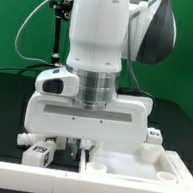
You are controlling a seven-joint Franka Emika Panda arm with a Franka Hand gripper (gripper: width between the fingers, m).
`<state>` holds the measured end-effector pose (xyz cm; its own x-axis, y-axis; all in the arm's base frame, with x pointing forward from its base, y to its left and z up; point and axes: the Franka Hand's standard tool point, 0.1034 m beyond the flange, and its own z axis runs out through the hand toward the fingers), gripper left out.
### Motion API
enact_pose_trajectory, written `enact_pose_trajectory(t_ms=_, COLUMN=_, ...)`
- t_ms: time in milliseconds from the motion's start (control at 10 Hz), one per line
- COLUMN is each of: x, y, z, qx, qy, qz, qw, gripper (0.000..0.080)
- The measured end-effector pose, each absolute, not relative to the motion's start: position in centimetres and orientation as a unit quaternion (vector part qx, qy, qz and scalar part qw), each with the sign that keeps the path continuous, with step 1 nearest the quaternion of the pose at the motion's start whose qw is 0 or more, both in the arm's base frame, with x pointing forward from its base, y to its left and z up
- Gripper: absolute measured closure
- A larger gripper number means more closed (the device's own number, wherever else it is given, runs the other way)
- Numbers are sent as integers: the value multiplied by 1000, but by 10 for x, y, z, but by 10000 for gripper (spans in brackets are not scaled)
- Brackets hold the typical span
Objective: Assemble one leg
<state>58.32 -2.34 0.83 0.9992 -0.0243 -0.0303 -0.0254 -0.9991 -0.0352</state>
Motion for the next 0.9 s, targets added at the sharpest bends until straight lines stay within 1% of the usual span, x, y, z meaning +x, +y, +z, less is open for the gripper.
enact_pose_trajectory(t_ms=600, x=584, y=-21, z=8, qx=-999, qy=26, qz=25, qw=20, gripper=747)
enact_pose_trajectory(t_ms=700, x=584, y=-21, z=8, qx=-999, qy=26, qz=25, qw=20, gripper=638)
enact_pose_trajectory(t_ms=800, x=582, y=-18, z=11, qx=-999, qy=27, qz=34, qw=22, gripper=499)
enact_pose_trajectory(t_ms=900, x=576, y=-11, z=32, qx=-998, qy=30, qz=54, qw=30, gripper=363)
